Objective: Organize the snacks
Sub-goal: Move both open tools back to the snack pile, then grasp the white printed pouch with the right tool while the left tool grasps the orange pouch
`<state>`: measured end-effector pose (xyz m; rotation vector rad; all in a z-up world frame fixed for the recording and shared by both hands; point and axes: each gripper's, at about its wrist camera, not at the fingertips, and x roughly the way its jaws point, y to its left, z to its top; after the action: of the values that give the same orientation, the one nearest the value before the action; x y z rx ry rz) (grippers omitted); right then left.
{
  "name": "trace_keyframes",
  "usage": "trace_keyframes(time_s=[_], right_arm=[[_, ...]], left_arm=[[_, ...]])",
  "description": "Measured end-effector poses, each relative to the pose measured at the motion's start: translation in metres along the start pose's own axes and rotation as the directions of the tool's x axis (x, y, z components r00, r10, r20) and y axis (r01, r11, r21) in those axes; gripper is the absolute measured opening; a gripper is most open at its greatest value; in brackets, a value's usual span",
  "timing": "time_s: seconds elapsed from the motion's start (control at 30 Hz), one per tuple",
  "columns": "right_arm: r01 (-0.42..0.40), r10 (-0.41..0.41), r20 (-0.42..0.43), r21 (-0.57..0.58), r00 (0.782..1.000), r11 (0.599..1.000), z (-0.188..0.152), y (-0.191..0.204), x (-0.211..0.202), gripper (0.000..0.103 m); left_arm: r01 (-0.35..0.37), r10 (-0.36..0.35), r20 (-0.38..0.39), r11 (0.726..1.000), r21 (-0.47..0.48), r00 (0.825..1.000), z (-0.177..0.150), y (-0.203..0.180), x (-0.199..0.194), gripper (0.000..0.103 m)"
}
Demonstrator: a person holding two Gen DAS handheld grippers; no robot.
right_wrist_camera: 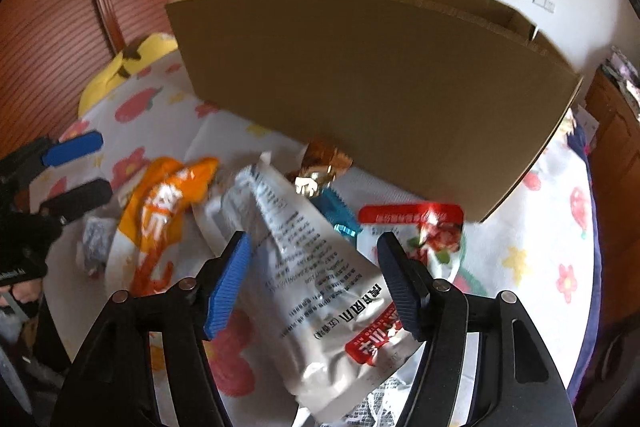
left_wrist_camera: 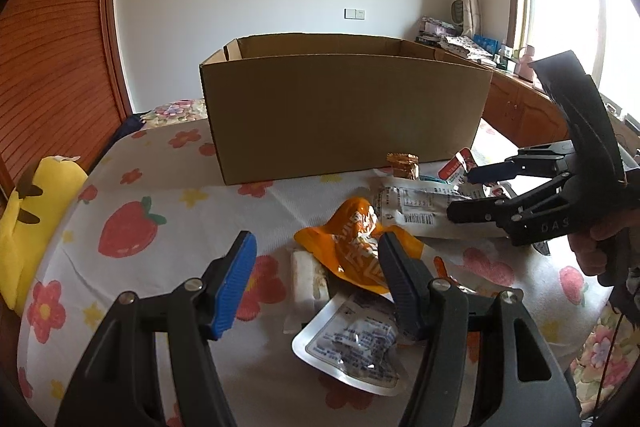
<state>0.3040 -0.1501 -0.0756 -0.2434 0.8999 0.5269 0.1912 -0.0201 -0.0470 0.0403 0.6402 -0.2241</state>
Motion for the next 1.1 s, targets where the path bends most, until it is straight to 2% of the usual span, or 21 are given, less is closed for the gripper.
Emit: trace_keyframes(time_s=[0.23,0.63,0.83,1.0,1.1], right_arm=[[-0.043,0.043,-0.019,-0.006,0.999,0.999,-0.011,0.003,-0.006,0.072],[0.002,-0.007,-0.047,-0.121,0.999,0.993,-0.018,0.026,0.005,0.077],[-0.019,0.015,-0.036,-0.094,0.999,0.995,-0.015,0.024,0.009,0.078],[-0.023,0.018,-0.050,-0.102,0.999,0.995,-0.014,0.027,0.007,0.063],[-0.015,0.009,-0.056,-0.113,0.998,0.993,-0.014,0.032,0.006,0.059]], left_arm=[[0.021,-0.021,-0.007,1.000,-0.016,1.000,-0.001,-0.001,-0.003,0.064],[0.033,-0.033,-0.018,0.999,-0.022,0.999,-0.002,-0.007,-0.003,0.064],[0.052,-0.054,-0.041,0.998,-0.041,0.998,-0.005,-0.007,0.001,0.064],[0.094,-0.098,-0.062,0.993,-0.070,0.993,-0.002,-0.014,0.004,0.066],[0.112,-0.119,-0.086,0.990,-0.088,0.989,0.000,-0.019,0.008,0.066]])
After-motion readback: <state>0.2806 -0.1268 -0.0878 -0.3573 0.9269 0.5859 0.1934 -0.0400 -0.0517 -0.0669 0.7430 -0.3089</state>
